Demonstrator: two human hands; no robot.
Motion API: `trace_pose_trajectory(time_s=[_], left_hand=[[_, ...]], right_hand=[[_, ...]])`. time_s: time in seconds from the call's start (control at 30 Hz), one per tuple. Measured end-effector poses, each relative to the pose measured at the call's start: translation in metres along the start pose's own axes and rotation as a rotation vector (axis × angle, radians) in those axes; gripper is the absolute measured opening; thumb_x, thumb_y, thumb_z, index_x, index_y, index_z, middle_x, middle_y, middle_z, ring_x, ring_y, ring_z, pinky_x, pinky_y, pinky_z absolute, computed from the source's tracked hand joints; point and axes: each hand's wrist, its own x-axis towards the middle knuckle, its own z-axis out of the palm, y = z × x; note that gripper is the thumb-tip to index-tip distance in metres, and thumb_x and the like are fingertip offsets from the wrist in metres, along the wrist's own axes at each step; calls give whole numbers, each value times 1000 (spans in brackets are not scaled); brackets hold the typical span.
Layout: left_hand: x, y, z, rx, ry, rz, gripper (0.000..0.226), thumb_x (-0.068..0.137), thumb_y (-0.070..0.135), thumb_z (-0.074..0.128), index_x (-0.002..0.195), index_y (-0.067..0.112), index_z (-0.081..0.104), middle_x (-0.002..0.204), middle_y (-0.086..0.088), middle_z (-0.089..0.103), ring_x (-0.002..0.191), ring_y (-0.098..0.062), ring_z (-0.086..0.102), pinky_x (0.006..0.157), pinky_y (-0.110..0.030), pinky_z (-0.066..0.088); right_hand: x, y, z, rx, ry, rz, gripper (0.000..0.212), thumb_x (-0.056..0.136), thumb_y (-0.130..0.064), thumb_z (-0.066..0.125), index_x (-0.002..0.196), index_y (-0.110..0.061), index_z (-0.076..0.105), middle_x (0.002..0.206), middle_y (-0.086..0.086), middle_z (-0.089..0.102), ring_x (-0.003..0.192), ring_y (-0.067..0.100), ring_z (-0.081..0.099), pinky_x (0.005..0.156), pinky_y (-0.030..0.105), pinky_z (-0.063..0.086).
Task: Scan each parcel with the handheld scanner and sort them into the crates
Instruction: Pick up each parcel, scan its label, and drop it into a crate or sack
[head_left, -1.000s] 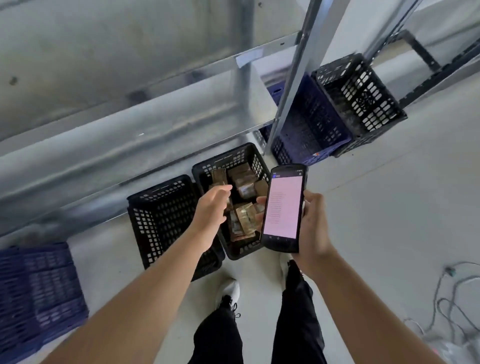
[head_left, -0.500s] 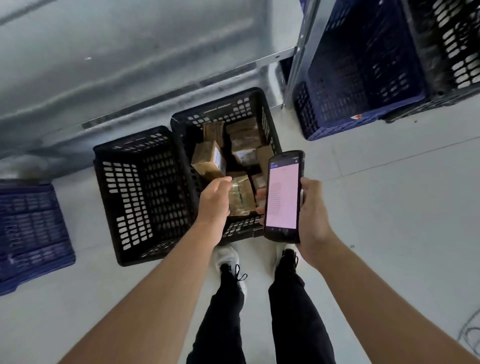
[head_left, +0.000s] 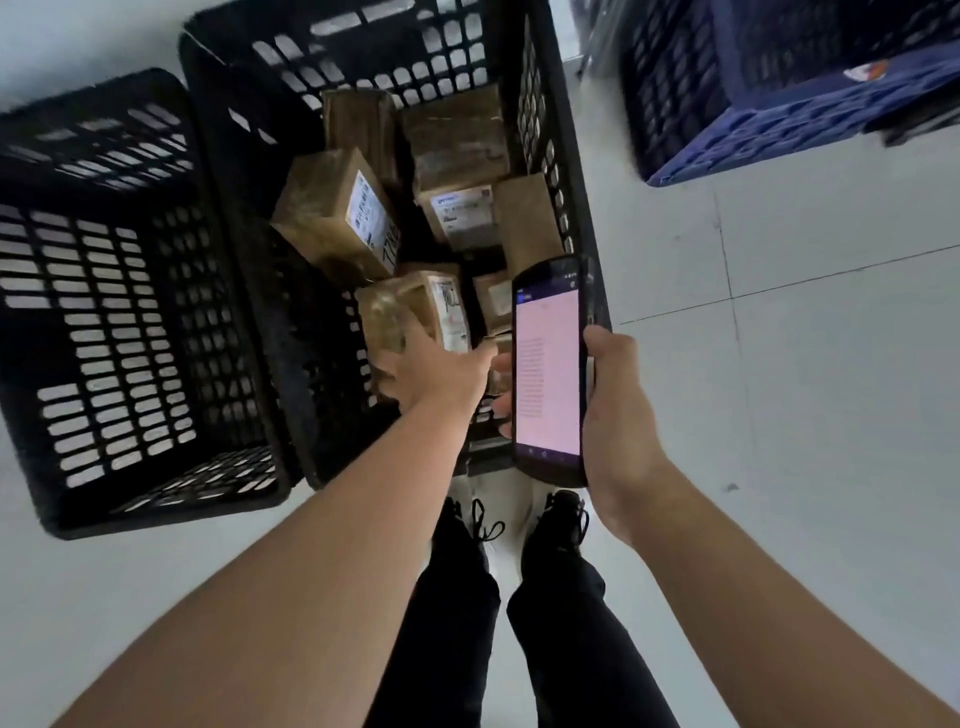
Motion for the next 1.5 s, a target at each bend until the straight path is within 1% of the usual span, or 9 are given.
trace_pose_trajectory(time_s=[0.13,0.3,0.47,0.67,0.8,1.03,1.2,1.3,1.5], left_hand=[[17,-14,9,48,132,0,107,86,39,85,165,46,12,167,-19,5,149,-47,19,114,-55,38],[31,-52,-4,57,108,96,108,89,36,82,160,61,6,154,-20,24,135,-44,41,111,-53,48],[21,-60,-31,-176,33,149,100,87,36,85,162,56,22,137,-7,33,104,-22,54,94,-26,41],[-24,-55,-88,-372,148,238,74,64,42,88,131,43,57,125,-1,57,96,-15,71,80,-34,64],[-68,-54,-146,-574,38,255,63,75,16,90,125,33,56,117,-8,72,88,-16,79,66,-33,65],[-171,-38,-262,-785,-38,292,96,79,12,92,151,19,28,126,-4,61,105,-13,71,71,-18,58],[-257,-30,-337,-901,-157,356,119,65,28,101,156,21,24,134,-9,62,116,-20,72,100,-38,58],[-320,-22,-381,-1009,-169,407,137,44,39,102,155,20,24,131,-15,66,113,-26,74,106,-48,56],[-436,-29,-455,-1186,-155,556,97,61,31,92,139,17,36,122,-20,73,96,-23,80,88,-42,64]], right_hand=[[13,19,-6,2,39,1,65,95,-57,29,116,-17,75,101,12,78,88,32,71,71,35,58],[11,33,-2,-2,22,-4,75,88,-61,29,138,-18,64,114,7,78,94,28,73,73,34,60],[-10,26,12,34,45,1,59,109,-48,24,138,-16,64,112,10,78,87,27,71,68,31,61],[-62,0,44,111,57,-31,56,109,-43,25,131,-15,68,113,14,78,86,29,69,78,42,60],[-113,-28,69,138,4,-89,56,108,-45,26,135,-15,66,116,16,77,87,29,68,75,39,61],[-237,-93,112,100,-41,-224,62,105,-51,26,122,-15,73,113,16,79,88,29,70,72,34,56],[-332,-138,131,20,-67,-336,66,107,-51,22,119,-13,75,105,18,79,87,30,73,70,35,56],[-391,-166,138,8,-116,-408,65,108,-50,23,120,-10,73,109,23,77,95,37,75,77,36,57],[-518,-211,148,-62,-243,-657,52,108,-45,23,96,-15,64,86,7,68,92,34,65,72,35,47]])
